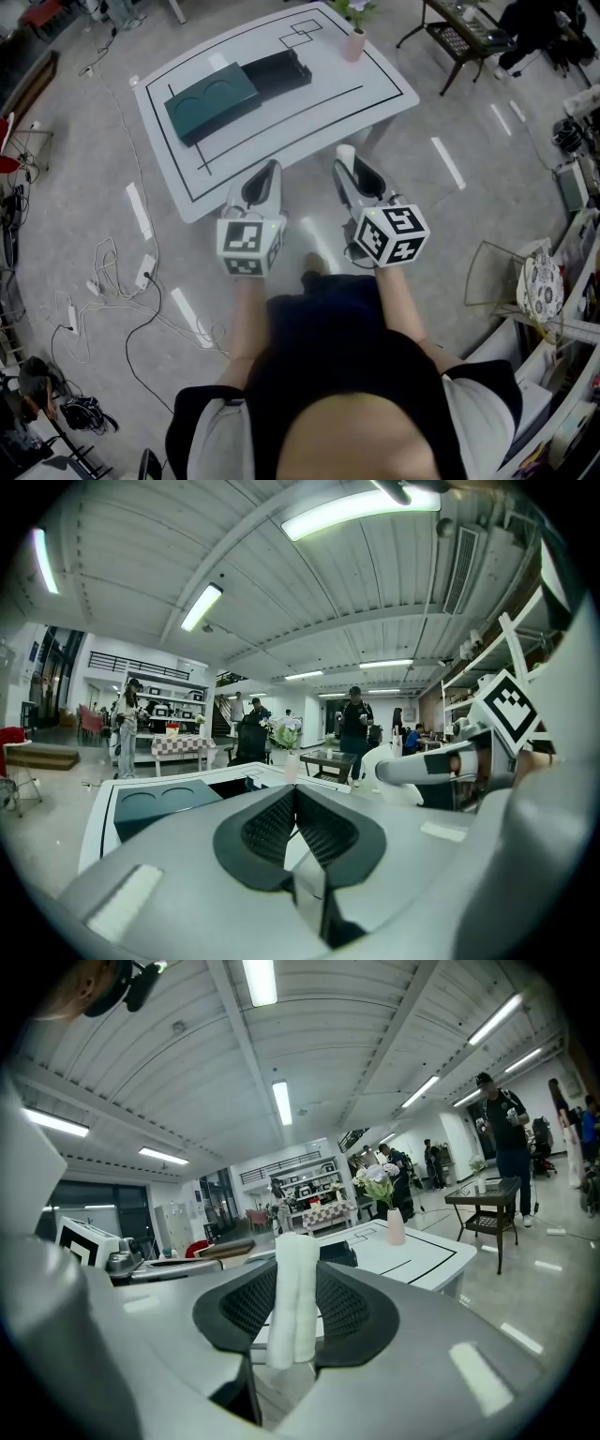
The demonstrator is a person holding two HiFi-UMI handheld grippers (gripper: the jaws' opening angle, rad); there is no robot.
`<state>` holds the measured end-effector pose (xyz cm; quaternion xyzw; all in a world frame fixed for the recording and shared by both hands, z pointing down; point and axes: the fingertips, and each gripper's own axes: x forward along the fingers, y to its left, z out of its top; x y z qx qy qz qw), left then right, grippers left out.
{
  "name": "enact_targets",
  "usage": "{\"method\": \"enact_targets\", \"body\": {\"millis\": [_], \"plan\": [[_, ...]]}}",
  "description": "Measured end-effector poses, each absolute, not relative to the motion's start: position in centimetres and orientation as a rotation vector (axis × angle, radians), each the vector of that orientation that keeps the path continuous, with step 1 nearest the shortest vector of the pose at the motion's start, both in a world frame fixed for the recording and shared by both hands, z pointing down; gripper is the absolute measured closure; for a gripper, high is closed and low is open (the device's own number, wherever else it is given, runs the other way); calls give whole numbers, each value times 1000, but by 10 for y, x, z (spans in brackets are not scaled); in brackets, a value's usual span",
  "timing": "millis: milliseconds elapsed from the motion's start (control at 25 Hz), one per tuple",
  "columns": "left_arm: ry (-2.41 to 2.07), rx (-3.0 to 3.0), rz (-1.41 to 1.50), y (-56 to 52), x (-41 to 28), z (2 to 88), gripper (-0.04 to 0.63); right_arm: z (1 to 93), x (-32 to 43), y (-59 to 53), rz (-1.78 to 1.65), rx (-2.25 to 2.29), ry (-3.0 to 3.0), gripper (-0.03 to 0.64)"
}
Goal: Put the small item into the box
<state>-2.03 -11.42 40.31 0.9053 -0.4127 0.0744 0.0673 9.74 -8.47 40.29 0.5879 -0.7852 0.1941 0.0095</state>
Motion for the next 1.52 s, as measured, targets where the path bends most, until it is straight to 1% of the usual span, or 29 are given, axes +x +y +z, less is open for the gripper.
{"method": "enact_targets", "body": {"millis": [360,880,1240,1520], "plan": [[-1244,2717,165,-132,-10,403,584,404,111,-102,588,1833,-2459,491],[-1267,2685,172,-149,-9,411,584,408,118,-118,596,1822,-2469,491],[-1262,2688,176,-150,-1,408,585,406,130,-115,610,1855,-2462,491],[-1267,2679,190,-141,-2,411,584,415,124,-106,650,1840,-2462,491]]}}
